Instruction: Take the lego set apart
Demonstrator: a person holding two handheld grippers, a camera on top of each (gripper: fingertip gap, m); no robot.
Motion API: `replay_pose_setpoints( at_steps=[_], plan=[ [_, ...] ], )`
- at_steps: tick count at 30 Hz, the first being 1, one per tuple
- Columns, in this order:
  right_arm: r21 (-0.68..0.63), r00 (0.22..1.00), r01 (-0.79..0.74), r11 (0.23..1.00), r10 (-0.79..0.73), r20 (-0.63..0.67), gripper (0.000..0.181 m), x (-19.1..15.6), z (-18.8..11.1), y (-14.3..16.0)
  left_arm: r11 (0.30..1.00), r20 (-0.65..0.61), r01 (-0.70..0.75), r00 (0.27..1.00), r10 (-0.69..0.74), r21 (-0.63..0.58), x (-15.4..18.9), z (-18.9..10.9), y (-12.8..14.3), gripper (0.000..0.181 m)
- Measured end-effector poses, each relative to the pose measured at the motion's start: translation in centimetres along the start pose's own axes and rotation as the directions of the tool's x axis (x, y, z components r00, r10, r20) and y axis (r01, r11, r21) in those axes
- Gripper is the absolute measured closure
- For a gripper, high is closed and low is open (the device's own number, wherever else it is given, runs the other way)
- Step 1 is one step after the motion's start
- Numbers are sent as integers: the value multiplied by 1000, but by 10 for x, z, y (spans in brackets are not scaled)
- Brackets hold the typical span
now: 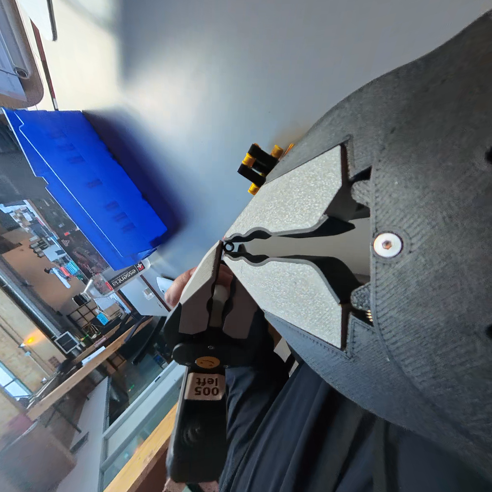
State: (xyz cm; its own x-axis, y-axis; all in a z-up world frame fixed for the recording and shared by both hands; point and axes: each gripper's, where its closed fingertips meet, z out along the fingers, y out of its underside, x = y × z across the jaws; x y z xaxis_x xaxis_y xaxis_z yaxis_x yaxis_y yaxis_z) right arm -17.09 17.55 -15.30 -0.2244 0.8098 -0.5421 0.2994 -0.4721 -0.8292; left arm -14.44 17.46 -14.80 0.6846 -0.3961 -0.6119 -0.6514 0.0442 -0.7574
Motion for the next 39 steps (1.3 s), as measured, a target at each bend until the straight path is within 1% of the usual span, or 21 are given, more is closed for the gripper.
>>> replay_pose_setpoints(
  at_steps=[3,5,8,9,10,12,13,14,16,17,18,19,20,21,22,23,26,30,33,36,39],
  plan=[
    [33,1000,-4,999,4,-22,177,4,-11,-4,996,-50,83,995,-82,19,2,0,0,172],
    [84,999,10,996,-6,-47,177,9,-31,-19,993,-68,109,992,-106,38,3,-2,-3,172],
    [261,964,190,947,-129,-233,178,23,-103,-83,995,-61,91,994,-88,44,3,-3,-4,172],
    [302,920,292,908,-179,-349,177,33,-139,-109,996,-59,79,995,-77,35,4,-2,-3,173],
    [299,841,397,868,-213,-498,177,49,-177,-130,997,-56,67,996,-66,26,5,-2,-1,173],
    [221,621,534,816,-201,-758,177,89,-257,-154,999,-55,50,997,-48,18,6,-1,0,175],
    [185,534,573,798,-192,-824,177,105,-288,-158,999,-57,44,997,-43,16,7,-1,0,175],
    [152,474,579,801,-180,-862,177,123,-311,-154,999,-55,38,998,-37,16,7,-1,0,176],
    [61,373,475,878,-138,-917,177,173,-344,-126,999,-54,32,998,-31,17,7,-2,-1,177],
    [-3,322,322,947,-112,-940,177,207,-357,-96,999,-56,38,998,-37,13,7,-2,0,178],
    [-63,307,74,995,-83,-948,176,236,-364,-53,999,-59,48,997,-47,10,6,-1,1,179],
    [-104,295,-157,982,-54,-954,172,252,-370,-15,998,-62,61,996,-60,5,6,-1,3,178],
    [-67,251,-125,990,-34,-967,176,253,-378,-23,997,-69,75,995,-75,-1,5,0,4,179],
    [-84,289,-95,992,-53,-956,165,245,-374,-31,996,-78,88,993,-88,-6,6,1,6,179],
    [-74,300,-64,995,-52,-952,151,238,-373,-45,995,-86,98,991,-99,-10,6,1,7,179],
    [-64,298,-24,998,-54,-953,145,231,-373,-61,994,-93,105,990,-105,-11,7,2,7,179],
    [-61,377,96,994,-93,-922,147,201,-351,-103,995,-102,100,990,-102,-19,10,3,8,179],
    [-95,563,173,980,-178,-807,148,159,-278,-121,989,-88,144,985,-148,-43,2,3,15,178],
    [-138,723,251,958,-280,-632,152,120,-197,-108,979,-81,193,977,-197,-60,-7,1,23,177],
    [-225,888,276,934,-338,-312,155,76,-110,-62,961,-112,248,959,-262,-123,-7,1,37,174],
    [-304,934,323,896,-353,-51,158,45,-52,-17,944,-151,279,940,-306,-179,-1,5,50,174]
  ],
)
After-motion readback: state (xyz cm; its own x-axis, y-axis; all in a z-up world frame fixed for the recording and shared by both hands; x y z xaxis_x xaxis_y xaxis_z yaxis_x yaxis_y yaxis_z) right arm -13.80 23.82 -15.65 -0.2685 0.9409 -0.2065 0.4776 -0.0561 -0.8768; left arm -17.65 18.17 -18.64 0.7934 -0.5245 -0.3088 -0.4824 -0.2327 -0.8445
